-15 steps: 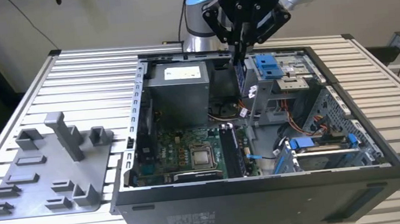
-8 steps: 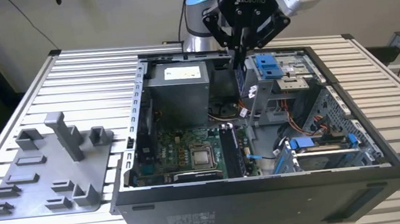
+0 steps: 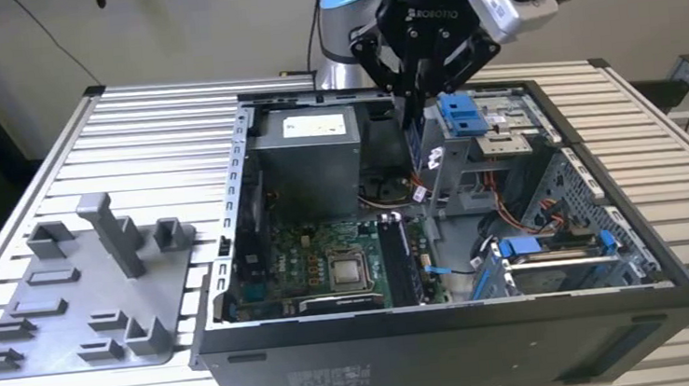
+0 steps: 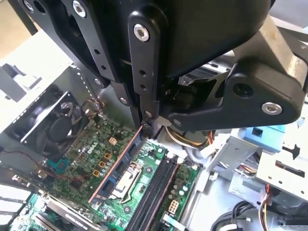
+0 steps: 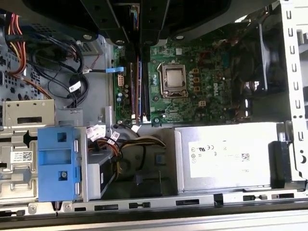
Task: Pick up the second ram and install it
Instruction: 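Insert the second ram into the second slot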
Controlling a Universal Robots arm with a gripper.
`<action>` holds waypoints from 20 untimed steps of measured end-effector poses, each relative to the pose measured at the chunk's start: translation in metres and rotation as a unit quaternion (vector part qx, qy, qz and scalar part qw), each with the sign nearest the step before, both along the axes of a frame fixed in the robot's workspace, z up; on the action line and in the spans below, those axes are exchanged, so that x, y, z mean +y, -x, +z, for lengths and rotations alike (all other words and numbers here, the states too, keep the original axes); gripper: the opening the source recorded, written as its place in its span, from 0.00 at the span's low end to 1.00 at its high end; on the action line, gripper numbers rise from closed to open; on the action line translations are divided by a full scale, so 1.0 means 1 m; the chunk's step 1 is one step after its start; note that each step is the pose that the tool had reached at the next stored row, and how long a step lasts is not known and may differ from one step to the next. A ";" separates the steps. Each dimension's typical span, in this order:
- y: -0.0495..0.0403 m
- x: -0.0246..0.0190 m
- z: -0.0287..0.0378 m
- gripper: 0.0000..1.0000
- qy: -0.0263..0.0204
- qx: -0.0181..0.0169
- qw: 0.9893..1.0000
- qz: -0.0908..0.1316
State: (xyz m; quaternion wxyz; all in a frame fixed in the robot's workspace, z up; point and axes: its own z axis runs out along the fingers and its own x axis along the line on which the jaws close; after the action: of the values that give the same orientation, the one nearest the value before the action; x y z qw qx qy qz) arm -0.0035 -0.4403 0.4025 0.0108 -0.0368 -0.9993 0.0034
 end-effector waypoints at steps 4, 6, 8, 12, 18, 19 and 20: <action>0.0000 -0.0013 -0.0023 0.15 0.000 -0.001 1.000 0.012; 0.0007 -0.0021 -0.0043 0.15 0.000 -0.003 1.000 0.012; 0.0012 -0.0026 -0.0062 0.15 0.000 -0.007 1.000 0.012; 0.0013 -0.0027 -0.0073 0.15 0.000 -0.008 1.000 0.012; 0.0014 -0.0027 -0.0077 0.15 0.000 -0.008 1.000 0.012; 0.0014 -0.0027 -0.0080 0.15 0.000 -0.008 1.000 0.012; 0.0014 -0.0027 -0.0084 0.15 0.000 -0.008 1.000 0.012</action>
State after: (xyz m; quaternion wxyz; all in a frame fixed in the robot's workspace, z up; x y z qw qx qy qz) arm -0.0048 -0.4430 0.3941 0.0029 -0.0250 -0.9997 0.0033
